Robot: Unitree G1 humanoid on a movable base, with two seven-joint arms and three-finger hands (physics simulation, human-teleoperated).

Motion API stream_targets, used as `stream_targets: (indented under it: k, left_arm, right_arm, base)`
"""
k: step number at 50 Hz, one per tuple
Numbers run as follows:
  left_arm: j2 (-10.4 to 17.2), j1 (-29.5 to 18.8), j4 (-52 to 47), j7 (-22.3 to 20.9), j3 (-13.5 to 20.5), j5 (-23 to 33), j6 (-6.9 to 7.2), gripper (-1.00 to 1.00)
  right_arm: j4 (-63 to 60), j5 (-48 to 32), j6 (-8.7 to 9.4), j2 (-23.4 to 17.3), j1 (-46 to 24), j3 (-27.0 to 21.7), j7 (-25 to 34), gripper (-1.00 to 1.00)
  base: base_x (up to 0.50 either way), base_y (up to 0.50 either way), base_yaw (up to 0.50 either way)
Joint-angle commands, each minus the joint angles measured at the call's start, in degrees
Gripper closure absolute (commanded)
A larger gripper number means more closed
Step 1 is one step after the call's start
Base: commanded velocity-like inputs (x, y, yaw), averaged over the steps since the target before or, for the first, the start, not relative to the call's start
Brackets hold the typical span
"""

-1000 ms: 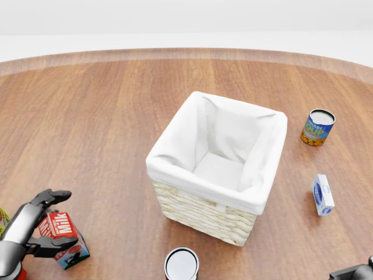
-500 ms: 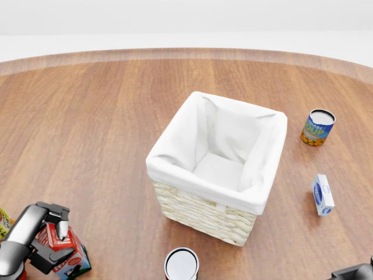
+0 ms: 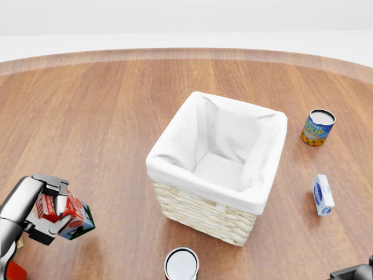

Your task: Pick the milk and place it in the basket.

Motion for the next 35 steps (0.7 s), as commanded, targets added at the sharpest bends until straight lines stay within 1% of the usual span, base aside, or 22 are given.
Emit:
stream_targets:
  k: [1, 3, 4, 6, 8, 9, 11, 12, 13, 15, 17, 19, 21, 26, 35]
  left_arm:
    - [0.55, -1.06, -10.87, -3.64, 2.19, -1.42, 1.30, 1.00]
    - [0.83, -1.42, -11.73, -4.09, 2.43, -1.34, 1.96, 1.00]
    - [0.90, -1.44, -12.00, -4.16, 2.48, -1.23, 2.02, 1.00]
    - [0.92, -1.56, -13.34, -4.99, 2.68, -1.42, 3.09, 1.00]
    - [1.16, -1.82, -13.85, -5.17, 2.77, -1.23, 3.25, 1.00]
    - [1.17, -1.91, -14.47, -5.62, 2.91, -1.37, 3.93, 1.00]
    - [1.44, -2.34, -15.22, -6.02, 3.14, -1.40, 4.70, 1.00]
    - [1.61, -2.64, -15.06, -6.08, 3.19, -1.43, 4.70, 1.00]
    - [1.85, -2.89, -16.01, -6.51, 3.37, -1.43, 5.44, 1.00]
    - [2.22, -3.30, -16.91, -6.99, 3.64, -1.51, 6.13, 1.00]
    - [2.53, -3.81, -18.66, -7.85, 4.12, -1.89, 7.91, 1.00]
    - [3.24, -5.00, -18.41, -8.16, 4.41, -2.39, 8.52, 1.00]
    - [3.71, -5.43, -20.36, -9.02, 4.82, -2.85, 10.00, 1.00]
    - [4.40, -6.36, -22.35, -9.75, 5.17, -3.39, 10.00, 1.00]
    - [4.67, -7.39, -23.88, -10.59, 4.85, -3.13, 10.00, 1.00]
  right_arm:
    - [0.00, -0.19, 0.00, 0.20, 0.03, -0.02, 0.21, -1.00]
    - [0.00, -0.19, 0.00, 0.22, 0.02, -0.12, 0.29, -1.00]
    - [0.00, -0.31, 0.00, 0.34, 0.00, -0.13, 0.41, -1.00]
    - [0.00, -0.50, 0.00, 0.45, -0.01, -0.04, 0.52, -1.00]
    - [0.00, -0.48, 0.00, 0.41, -0.03, -0.02, 0.49, -1.00]
    - [0.00, -0.53, 0.00, 0.44, -0.01, 0.02, 0.51, -1.00]
    - [0.00, -0.55, 0.00, 0.36, 0.04, 0.16, 0.42, -1.00]
    - [0.00, -0.56, 0.00, 0.36, 0.03, 0.17, 0.41, -1.00]
    - [0.00, -0.37, 0.00, 0.25, 0.00, 0.14, 0.27, -1.00]
    - [0.00, -0.35, 0.00, 0.17, 0.08, 0.28, 0.16, -1.00]
    - [0.00, -0.45, 0.00, 0.24, 0.11, 0.31, 0.22, -1.00]
    - [0.00, -0.36, 0.00, 0.16, 0.09, 0.29, 0.13, -1.00]
    - [0.00, -0.34, 0.00, 0.07, 0.13, 0.39, 0.04, -1.00]
    - [0.00, -0.49, 0.00, 0.20, 0.10, 0.39, 0.21, -1.00]
    - [0.00, -0.40, 0.00, 0.09, 0.13, 0.45, 0.09, -1.00]
  base:
    - [0.00, 0.00, 0.00]
    - [0.00, 0.00, 0.00]
    - [0.00, 0.00, 0.00]
    - [0.00, 0.00, 0.00]
    - [0.00, 0.00, 0.00]
    - [0.00, 0.00, 0.00]
    - [0.00, 0.00, 0.00]
    - [0.00, 0.00, 0.00]
    - [0.00, 0.00, 0.00]
    - [0.00, 0.00, 0.00]
    - [0.00, 0.00, 0.00]
    - [0.00, 0.00, 0.00]
    - [0.00, 0.00, 0.00]
    - [0.00, 0.00, 0.00]
    - [0.00, 0.00, 0.00]
